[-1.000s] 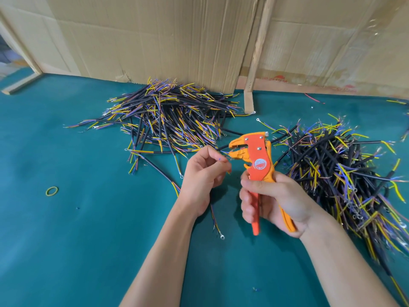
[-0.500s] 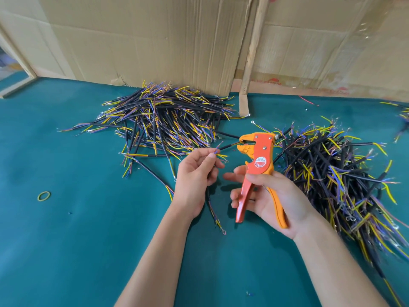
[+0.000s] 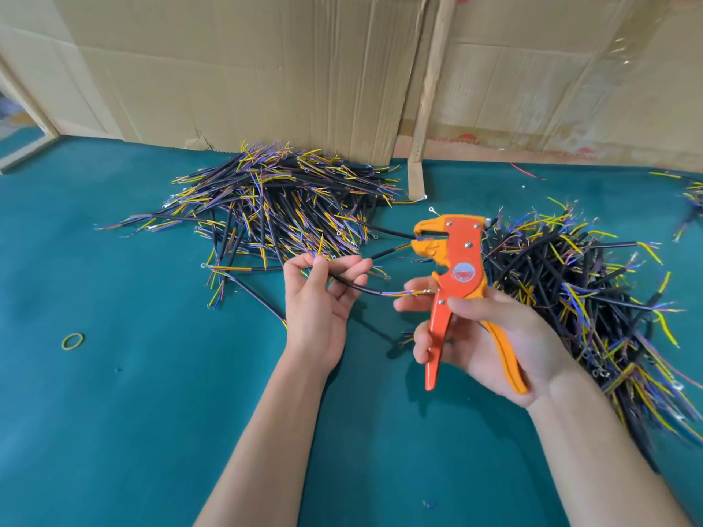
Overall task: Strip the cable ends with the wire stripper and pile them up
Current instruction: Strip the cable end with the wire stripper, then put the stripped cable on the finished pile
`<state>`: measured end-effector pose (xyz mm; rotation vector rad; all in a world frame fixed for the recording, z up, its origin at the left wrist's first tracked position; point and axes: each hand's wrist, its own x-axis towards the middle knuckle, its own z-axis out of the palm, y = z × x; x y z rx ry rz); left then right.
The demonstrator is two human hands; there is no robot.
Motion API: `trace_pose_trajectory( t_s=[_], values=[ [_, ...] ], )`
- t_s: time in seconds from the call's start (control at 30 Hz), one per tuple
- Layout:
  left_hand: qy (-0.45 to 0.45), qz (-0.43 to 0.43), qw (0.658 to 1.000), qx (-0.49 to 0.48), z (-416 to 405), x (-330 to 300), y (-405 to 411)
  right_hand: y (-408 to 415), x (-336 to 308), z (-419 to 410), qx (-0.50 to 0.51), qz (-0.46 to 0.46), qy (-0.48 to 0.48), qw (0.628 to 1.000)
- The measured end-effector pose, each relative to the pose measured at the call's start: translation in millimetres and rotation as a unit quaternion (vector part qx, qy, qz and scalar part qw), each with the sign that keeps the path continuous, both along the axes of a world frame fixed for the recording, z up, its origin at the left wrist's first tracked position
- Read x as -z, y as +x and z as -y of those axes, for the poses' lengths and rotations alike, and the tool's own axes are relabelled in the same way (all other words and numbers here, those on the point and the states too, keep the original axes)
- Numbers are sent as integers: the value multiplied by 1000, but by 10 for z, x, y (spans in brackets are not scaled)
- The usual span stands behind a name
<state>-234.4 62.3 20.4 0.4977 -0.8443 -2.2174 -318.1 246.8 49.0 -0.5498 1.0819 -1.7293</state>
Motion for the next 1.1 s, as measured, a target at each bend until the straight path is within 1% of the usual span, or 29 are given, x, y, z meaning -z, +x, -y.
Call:
trace_pose_trajectory(
  t_s=[0.17, 0.33, 0.47, 0.57, 0.63, 0.7, 0.77, 0.83, 0.87, 0.9, 0.93, 0.97, 1.0, 1.03, 1.07, 1.1],
  values=[
    [2, 9, 1000, 5, 7, 13, 11, -31, 3, -12, 33, 44, -80, 995],
    [-1, 17, 1000, 12, 27, 21, 5, -79, 17, -14, 44, 69, -125, 989],
    [30, 13, 999, -11, 6, -37, 61, -61, 28, 3, 79, 87, -129, 985],
    [81, -9, 993, -81, 70, -255, 152, -39, 34, 17, 91, 99, -112, 985],
    [60, -29, 993, -102, 100, -525, 146, 1, 43, 54, 83, 94, -81, 989],
    [-4, -40, 996, -75, 12, -817, 4, 85, 52, 123, 63, 88, -47, 993],
    [-62, -37, 997, -2, -212, -1061, -285, 202, 53, 215, 25, 102, -36, 994],
    [-90, 4, 993, 81, -509, -1192, -638, 295, 61, 290, -1, 126, -36, 991],
    [-116, 44, 985, 123, -636, -1208, -798, 324, 69, 317, -9, 127, -33, 991],
    [-170, 101, 967, 163, -728, -1200, -925, 338, 77, 336, -12, 125, -29, 992],
    [-251, 168, 933, 197, -777, -1162, -1035, 330, 87, 346, -7, 123, -22, 992],
    [-342, 235, 884, 216, -767, -1111, -1100, 314, 92, 350, 4, 126, -14, 992],
    [-414, 286, 837, 217, -704, -1069, -1122, 291, 93, 340, 17, 134, -9, 991],
    [-461, 314, 807, 196, -603, -1062, -1110, 265, 95, 335, 32, 145, -5, 989],
    [-490, 319, 795, 159, -455, -1062, -1091, 239, 101, 328, 47, 151, -3, 987],
    [-500, 318, 797, 113, -286, -1080, -1048, 213, 108, 325, 65, 152, -1, 986]
  ],
)
